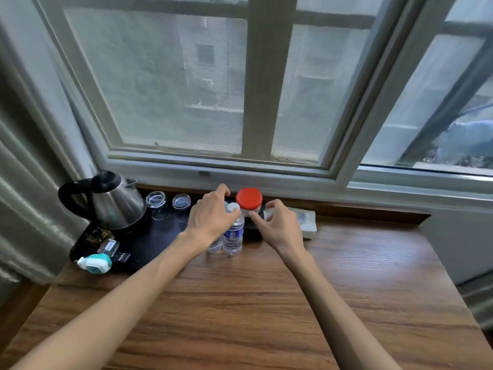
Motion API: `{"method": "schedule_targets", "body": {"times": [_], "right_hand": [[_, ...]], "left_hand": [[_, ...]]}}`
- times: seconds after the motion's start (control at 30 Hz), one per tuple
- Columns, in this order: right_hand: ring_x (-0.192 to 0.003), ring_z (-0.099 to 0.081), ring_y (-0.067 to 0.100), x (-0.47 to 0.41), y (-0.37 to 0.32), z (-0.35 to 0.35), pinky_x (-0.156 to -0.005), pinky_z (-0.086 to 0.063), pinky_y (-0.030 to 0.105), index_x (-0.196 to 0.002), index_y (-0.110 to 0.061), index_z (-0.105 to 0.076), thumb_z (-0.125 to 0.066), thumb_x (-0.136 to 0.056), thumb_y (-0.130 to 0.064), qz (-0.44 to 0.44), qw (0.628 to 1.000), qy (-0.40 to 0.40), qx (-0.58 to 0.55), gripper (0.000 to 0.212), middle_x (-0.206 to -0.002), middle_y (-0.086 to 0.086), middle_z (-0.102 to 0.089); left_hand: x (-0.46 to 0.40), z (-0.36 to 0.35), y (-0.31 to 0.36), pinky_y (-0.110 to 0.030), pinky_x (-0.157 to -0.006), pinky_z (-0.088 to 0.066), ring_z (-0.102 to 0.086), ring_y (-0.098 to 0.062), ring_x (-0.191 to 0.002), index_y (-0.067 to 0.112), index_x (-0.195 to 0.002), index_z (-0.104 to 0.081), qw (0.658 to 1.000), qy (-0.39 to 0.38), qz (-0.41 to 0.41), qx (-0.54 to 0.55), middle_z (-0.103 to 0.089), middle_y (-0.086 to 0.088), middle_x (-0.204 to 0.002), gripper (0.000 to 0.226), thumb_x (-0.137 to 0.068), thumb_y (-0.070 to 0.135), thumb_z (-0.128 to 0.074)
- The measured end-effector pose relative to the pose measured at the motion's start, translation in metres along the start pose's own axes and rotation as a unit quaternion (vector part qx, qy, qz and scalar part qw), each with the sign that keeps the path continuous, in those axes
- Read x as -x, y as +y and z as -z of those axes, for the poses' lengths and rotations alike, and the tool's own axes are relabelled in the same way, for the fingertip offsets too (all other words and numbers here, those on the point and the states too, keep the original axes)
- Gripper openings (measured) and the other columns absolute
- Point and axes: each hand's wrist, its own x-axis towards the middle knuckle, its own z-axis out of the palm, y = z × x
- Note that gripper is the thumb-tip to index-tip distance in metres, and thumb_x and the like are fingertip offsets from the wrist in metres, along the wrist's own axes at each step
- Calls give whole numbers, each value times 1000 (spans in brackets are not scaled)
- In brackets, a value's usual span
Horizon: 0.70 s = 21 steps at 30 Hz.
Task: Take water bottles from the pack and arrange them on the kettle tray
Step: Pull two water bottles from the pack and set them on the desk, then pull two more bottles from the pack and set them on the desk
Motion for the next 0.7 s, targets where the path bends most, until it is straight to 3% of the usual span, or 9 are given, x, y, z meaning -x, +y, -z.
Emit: {"method": "schedule_targets", "body": {"times": [0.1, 0.17, 0.37, 0.57, 0.7], "right_hand": [[-100, -68, 21, 18, 38, 41, -81, -52, 34, -126, -16, -58, -67, -85, -54, -11, 1000, 25, -13, 56, -96, -2, -74], [-106, -66, 21, 34, 67, 70, -89, -53, 37, -127, -15, -60, -71, -86, -47, -8, 998, 44, -41, 54, -109, 1, -72], [-122, -60, 20, 95, 171, 162, -100, -46, 32, -136, -13, -58, -74, -87, -40, -27, 996, 82, -13, 58, -136, 2, -63], [-129, -56, 20, 159, 273, 221, -106, -47, 38, -142, -15, -52, -72, -89, -41, -111, 990, 92, -10, 62, -143, 3, -58], [-133, -53, 19, 199, 323, 246, -110, -44, 35, -145, -13, -50, -73, -89, -37, -165, 981, 97, -28, 65, -146, 3, -55]], "left_hand": [[12, -21, 46, -37, -71, -51, -66, -23, -87, 20, -112, -58, 999, -20, -35, 19, -67, 2, -84, 37, -81, 39, -67], [22, -38, 80, -37, -71, -53, -65, -22, -85, 18, -110, -60, 996, -35, -70, 39, -65, 2, -86, 35, -82, 37, -69], [60, -106, 182, -39, -93, -52, -61, -20, -109, 16, -126, -57, 971, -142, -186, 45, -63, -4, -119, 50, -82, 35, -70], [108, -173, 273, -38, -109, -43, -51, -19, -132, 15, -143, -47, 931, -243, -273, 0, -52, -5, -144, 67, -84, 38, -68], [138, -205, 317, -39, -112, -40, -46, -19, -136, 16, -145, -44, 909, -283, -304, -21, -48, -4, -148, 67, -87, 39, -67]]}}
